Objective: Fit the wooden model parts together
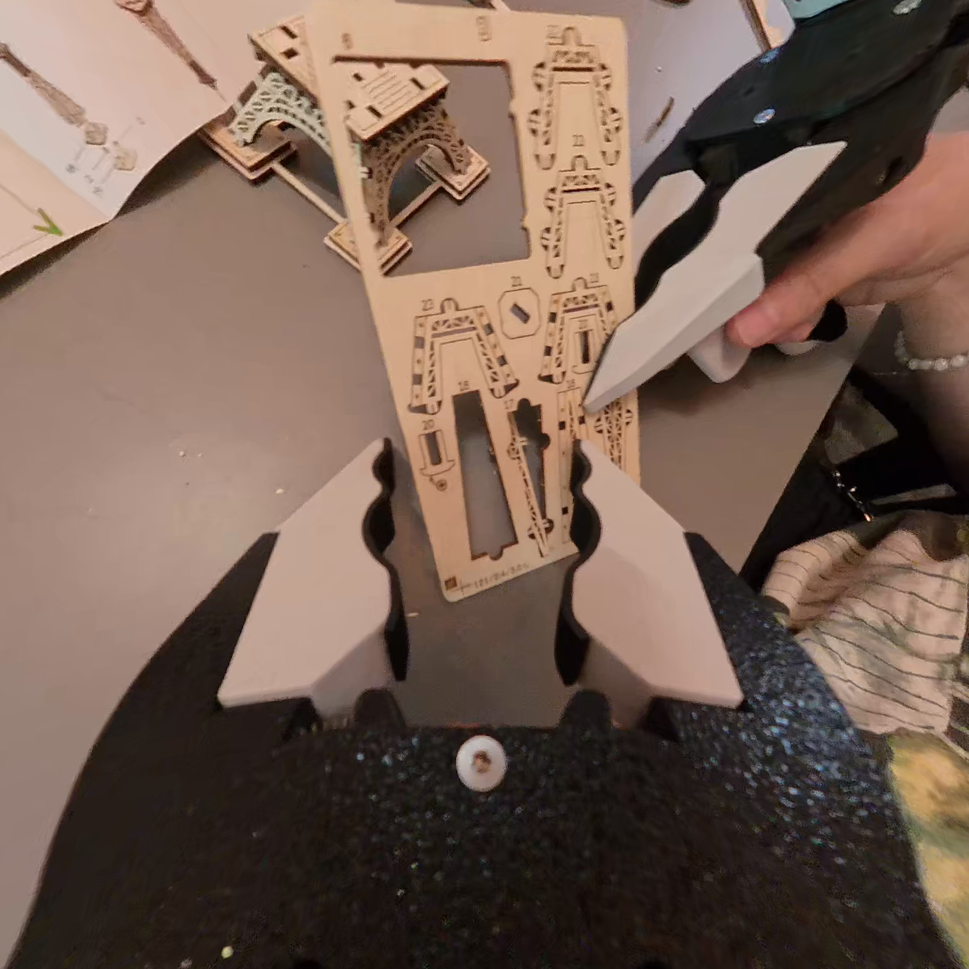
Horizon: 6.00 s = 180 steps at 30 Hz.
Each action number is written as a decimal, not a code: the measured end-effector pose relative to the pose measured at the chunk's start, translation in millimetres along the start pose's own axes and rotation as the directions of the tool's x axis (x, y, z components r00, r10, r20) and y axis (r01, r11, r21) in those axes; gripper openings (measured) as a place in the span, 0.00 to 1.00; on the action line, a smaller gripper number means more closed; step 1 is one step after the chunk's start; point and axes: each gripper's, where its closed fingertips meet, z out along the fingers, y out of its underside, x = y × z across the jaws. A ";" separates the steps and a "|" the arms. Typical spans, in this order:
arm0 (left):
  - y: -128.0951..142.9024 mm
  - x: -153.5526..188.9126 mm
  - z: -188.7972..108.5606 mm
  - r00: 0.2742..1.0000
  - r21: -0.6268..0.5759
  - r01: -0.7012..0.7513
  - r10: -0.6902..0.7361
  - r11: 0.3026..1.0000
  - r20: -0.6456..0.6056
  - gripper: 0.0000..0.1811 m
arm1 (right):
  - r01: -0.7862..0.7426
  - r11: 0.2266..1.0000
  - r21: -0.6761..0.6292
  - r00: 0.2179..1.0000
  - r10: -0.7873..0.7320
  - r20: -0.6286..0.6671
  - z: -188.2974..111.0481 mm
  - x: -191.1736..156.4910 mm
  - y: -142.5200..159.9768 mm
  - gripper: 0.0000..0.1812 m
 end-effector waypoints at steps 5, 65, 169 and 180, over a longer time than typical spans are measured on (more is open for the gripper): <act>2.2 1.1 1.4 1.000 -0.111 0.001 0.001 0.994 0.018 0.34 | -0.013 1.000 -0.006 1.000 0.013 -0.024 0.3 3.8 0.9 0.02; -9.2 -3.9 3.7 0.985 -0.091 0.159 -0.164 0.983 -0.045 0.34 | -0.025 0.999 0.026 1.000 0.025 -0.018 0.7 3.8 -3.1 0.01; -0.3 -7.7 -16.8 0.975 0.132 0.091 -0.061 0.987 -0.215 0.23 | 0.026 0.997 0.066 0.999 -0.027 0.025 -4.8 -5.8 -9.0 0.01; -1.9 -5.0 -7.0 0.997 0.056 0.004 0.001 0.998 -0.079 0.47 | 0.014 0.999 0.051 1.000 -0.014 0.005 -2.6 -2.2 -7.5 0.01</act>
